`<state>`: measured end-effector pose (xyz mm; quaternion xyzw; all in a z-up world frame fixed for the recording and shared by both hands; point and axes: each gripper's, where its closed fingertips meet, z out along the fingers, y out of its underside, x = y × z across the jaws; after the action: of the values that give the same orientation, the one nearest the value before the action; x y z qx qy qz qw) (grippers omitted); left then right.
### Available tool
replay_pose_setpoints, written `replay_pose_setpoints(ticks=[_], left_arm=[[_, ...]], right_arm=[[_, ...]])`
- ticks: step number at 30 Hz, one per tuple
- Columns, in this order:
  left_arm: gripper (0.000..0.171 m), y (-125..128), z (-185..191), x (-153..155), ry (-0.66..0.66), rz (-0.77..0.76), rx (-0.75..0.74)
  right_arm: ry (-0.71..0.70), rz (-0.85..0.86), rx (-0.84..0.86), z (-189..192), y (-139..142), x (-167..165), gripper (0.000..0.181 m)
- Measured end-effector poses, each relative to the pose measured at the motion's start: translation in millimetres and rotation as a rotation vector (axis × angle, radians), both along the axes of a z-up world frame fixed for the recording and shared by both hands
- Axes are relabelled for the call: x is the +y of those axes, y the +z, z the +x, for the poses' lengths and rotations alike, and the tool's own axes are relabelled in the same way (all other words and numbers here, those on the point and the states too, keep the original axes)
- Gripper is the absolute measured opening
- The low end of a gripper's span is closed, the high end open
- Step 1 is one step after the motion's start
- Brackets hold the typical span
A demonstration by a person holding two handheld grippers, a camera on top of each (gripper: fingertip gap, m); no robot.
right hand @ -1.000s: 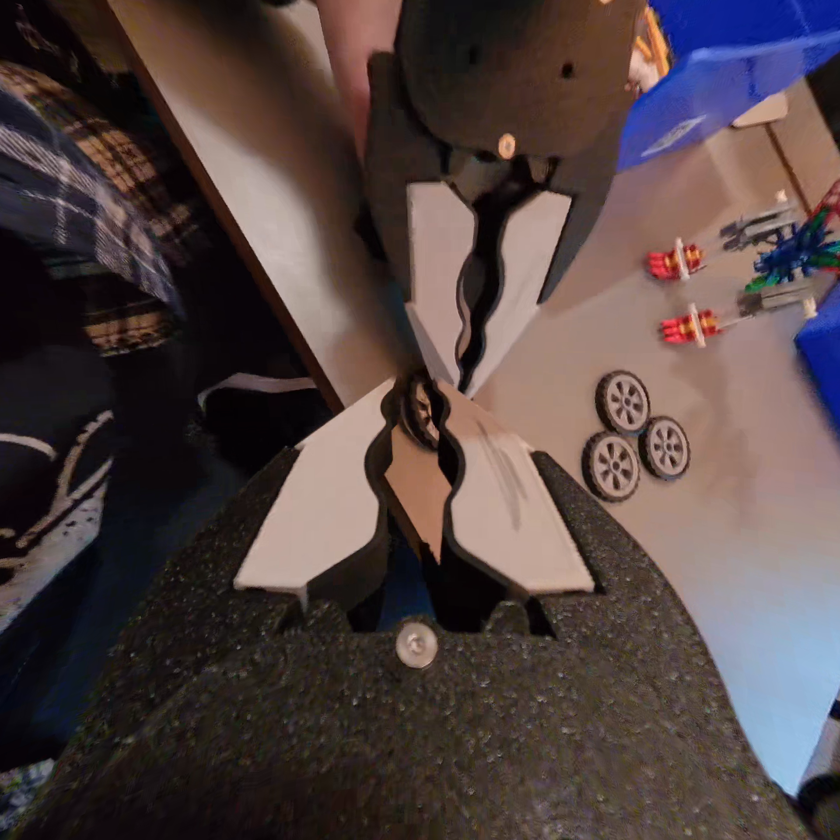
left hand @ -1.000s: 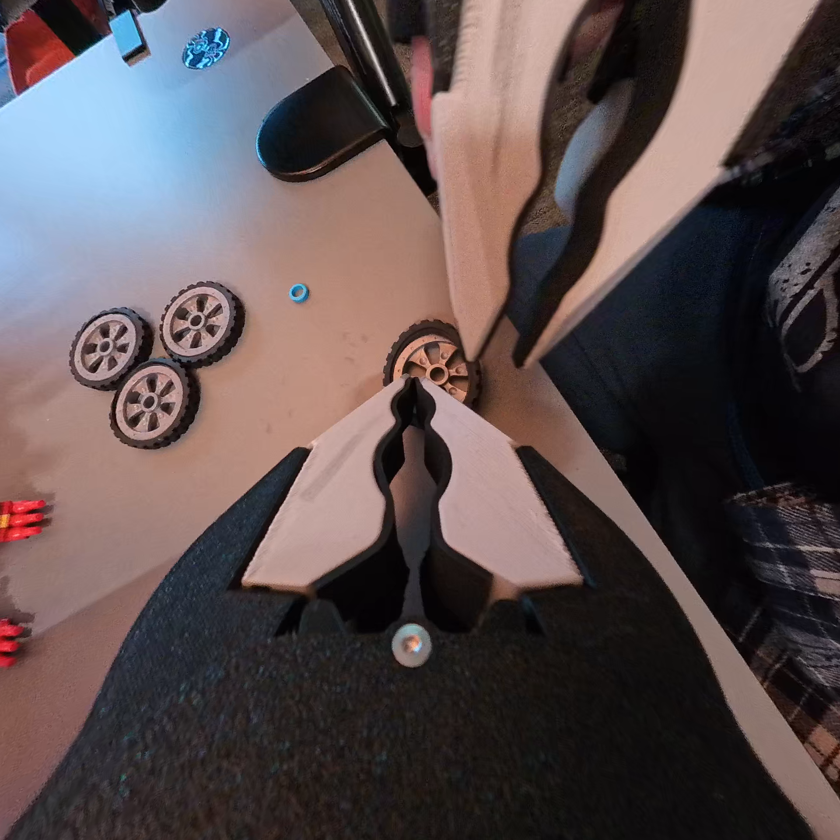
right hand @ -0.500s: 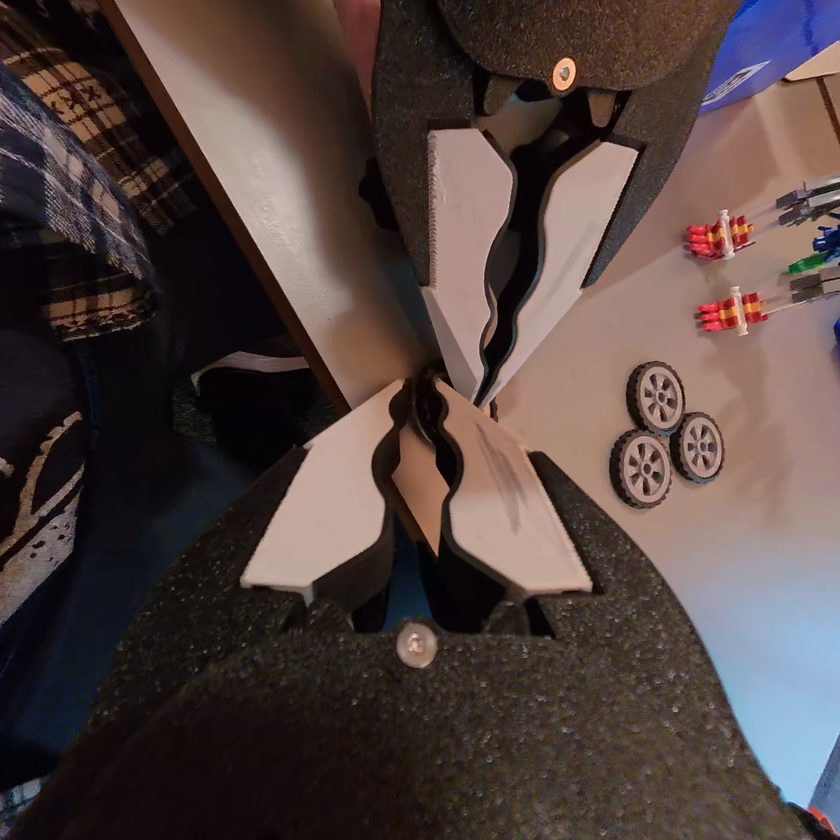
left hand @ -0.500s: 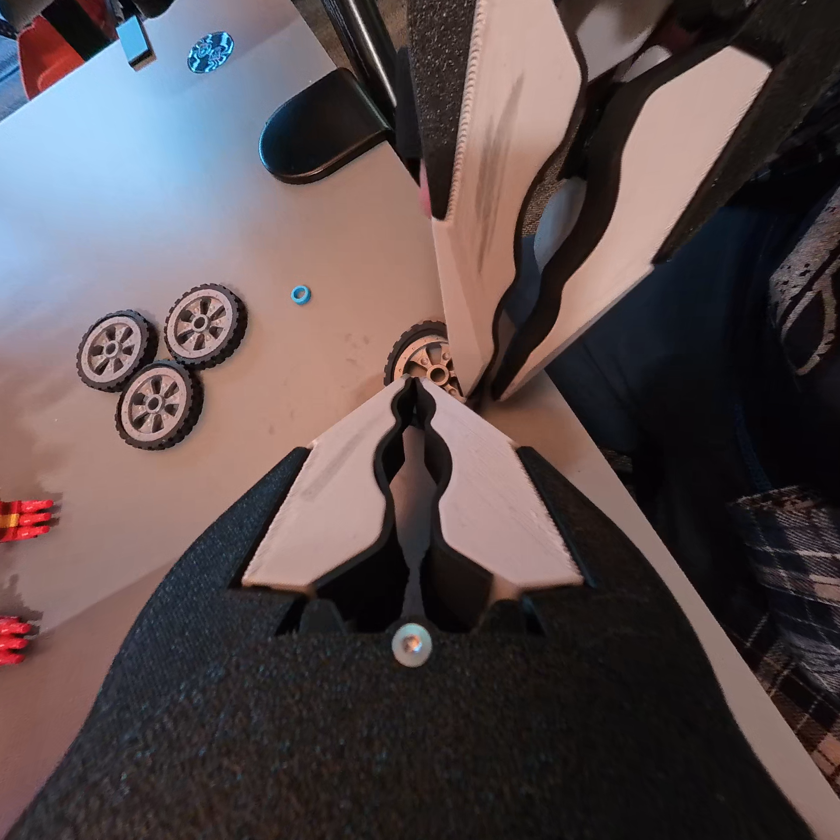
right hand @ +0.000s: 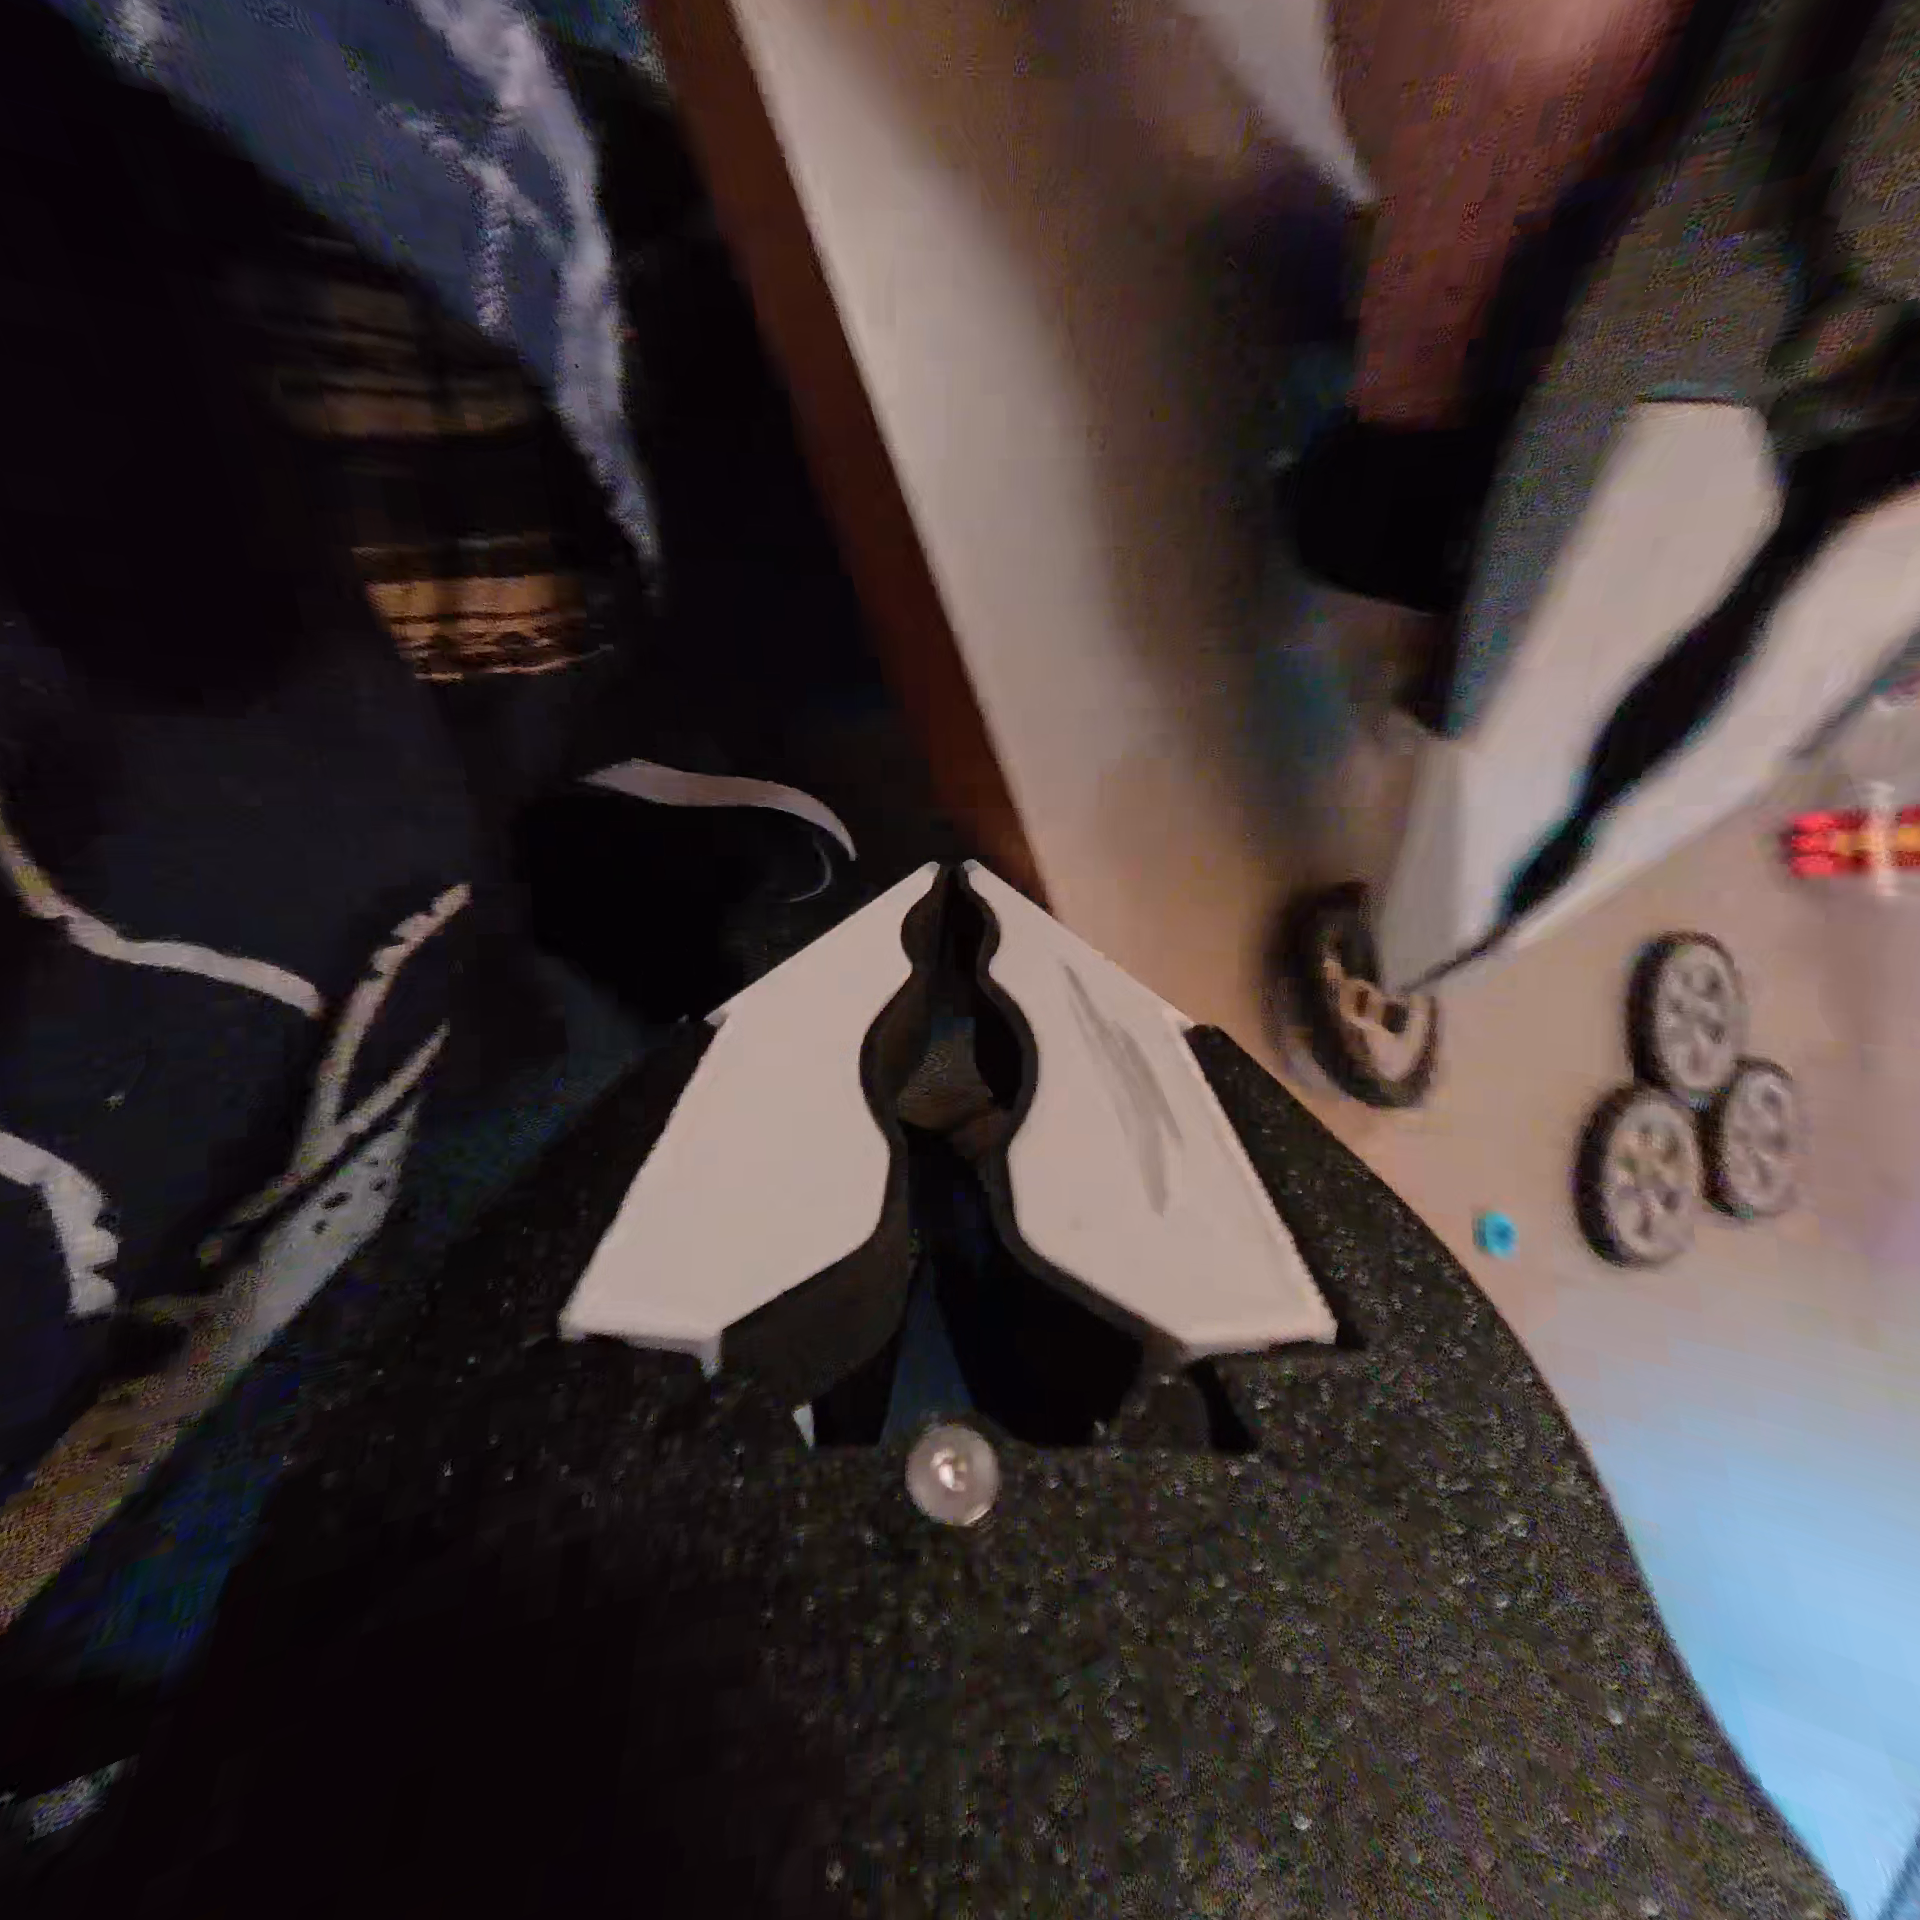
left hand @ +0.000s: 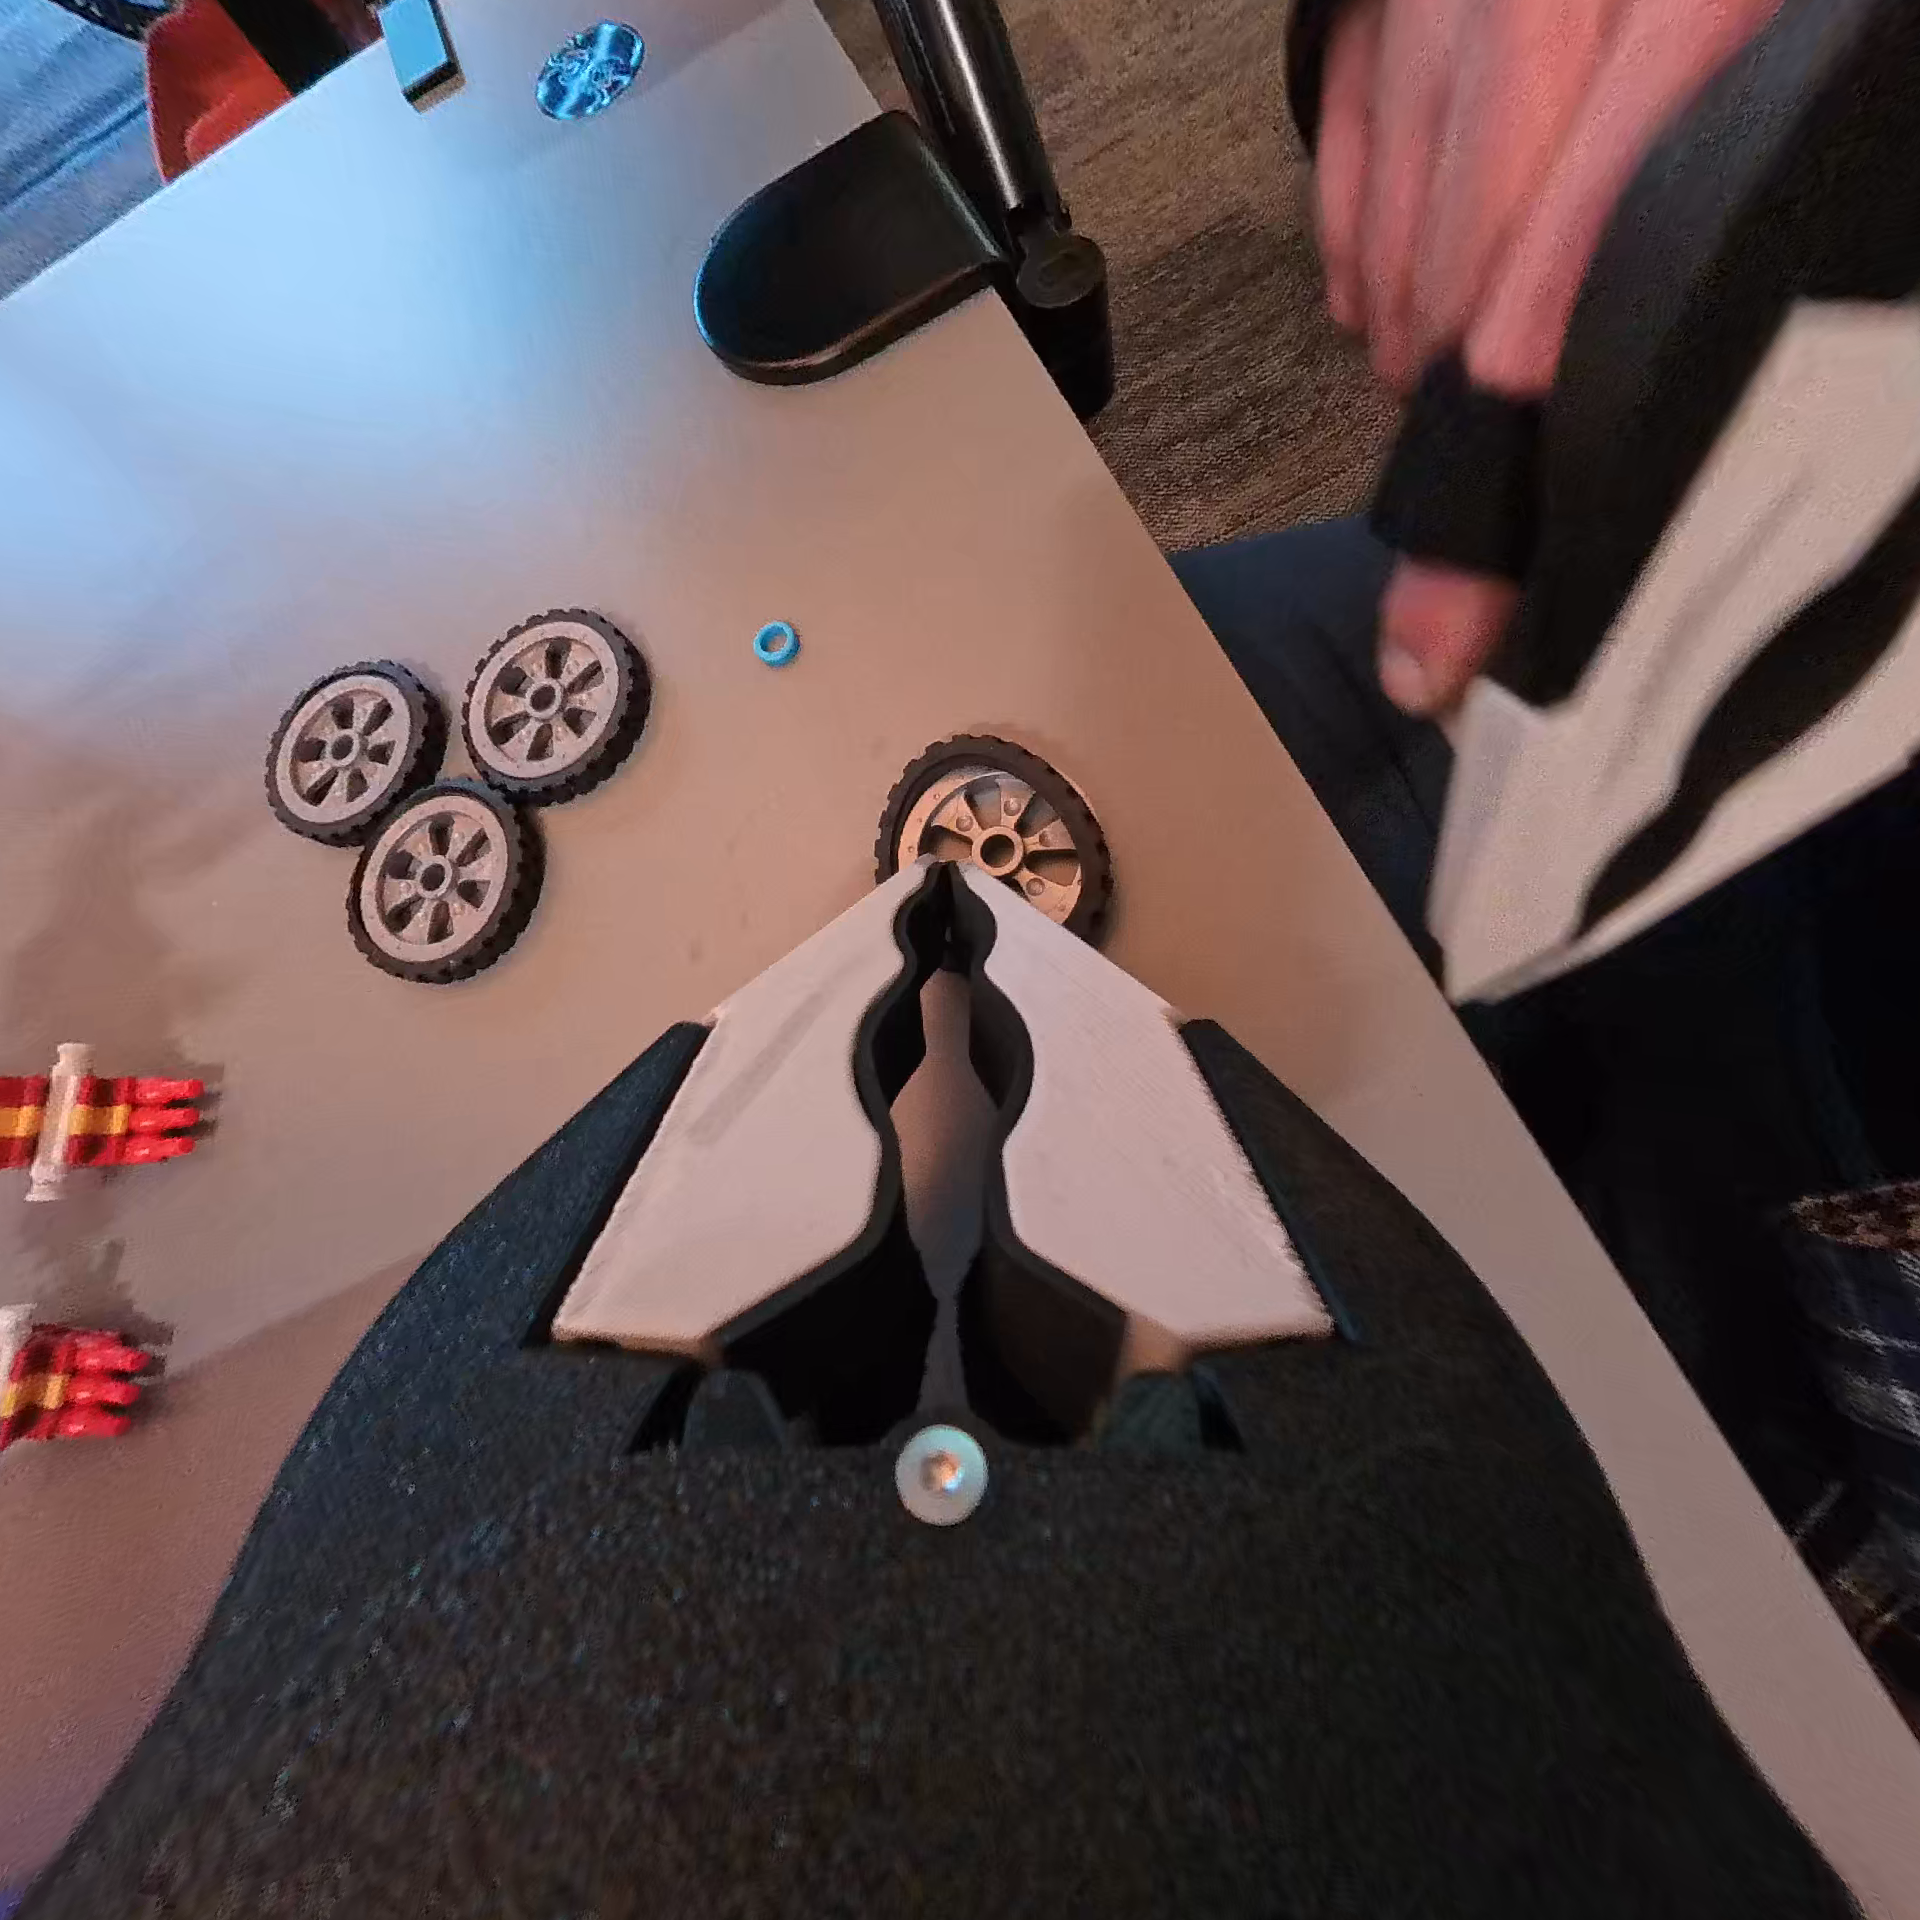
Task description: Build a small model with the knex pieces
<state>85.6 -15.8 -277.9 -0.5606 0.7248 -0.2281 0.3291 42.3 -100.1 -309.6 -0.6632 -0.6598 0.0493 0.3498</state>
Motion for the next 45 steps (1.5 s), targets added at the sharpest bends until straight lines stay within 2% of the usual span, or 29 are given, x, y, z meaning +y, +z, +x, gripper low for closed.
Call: replay_pose_setpoints(ticks=[3,7,8,14,24,30,32,35,41,45], left_arm=[[0.000,0.1,2.7,1.3,-0.005,0.003,0.000],[0.000,0.1,2.9,1.2,-0.010,0.003,-0.001],[0.000,0.2,3.1,1.4,-0.015,0.007,-0.002],[0.000,0.1,5.8,3.4,-0.025,0.009,-0.001],[0.000,-0.2,6.8,3.0,-0.030,0.011,-0.002],[0.000,-0.3,7.8,3.0,-0.023,0.014,-0.004],[0.000,-0.5,9.3,15.2,0.031,0.055,-0.006],[0.000,-0.3,7.8,8.6,-0.008,0.031,-0.004],[0.000,0.0,9.2,7.5,-0.019,0.010,-0.004],[0.000,0.0,10.4,7.0,-0.023,0.017,-0.005]], right_arm=[[-0.062,0.015,0.108,12.2,37.0,20.3,0.000],[-0.107,0.030,0.173,30.6,67.1,41.7,0.001],[-0.125,0.050,0.127,37.0,63.2,49.4,0.007],[-0.093,0.047,0.020,37.9,41.8,63.6,0.007],[-0.064,0.038,0.007,30.9,36.6,66.2,0.000],[-0.027,0.101,-0.046,27.8,32.9,58.7,0.000],[0.083,-0.007,0.010,3.6,26.6,26.6,0.000],[0.037,0.102,-0.036,3.3,27.9,37.6,0.000],[-0.086,0.086,0.084,28.9,55.4,59.5,0.005],[-0.083,0.059,-0.007,41.3,36.2,69.3,0.009]])
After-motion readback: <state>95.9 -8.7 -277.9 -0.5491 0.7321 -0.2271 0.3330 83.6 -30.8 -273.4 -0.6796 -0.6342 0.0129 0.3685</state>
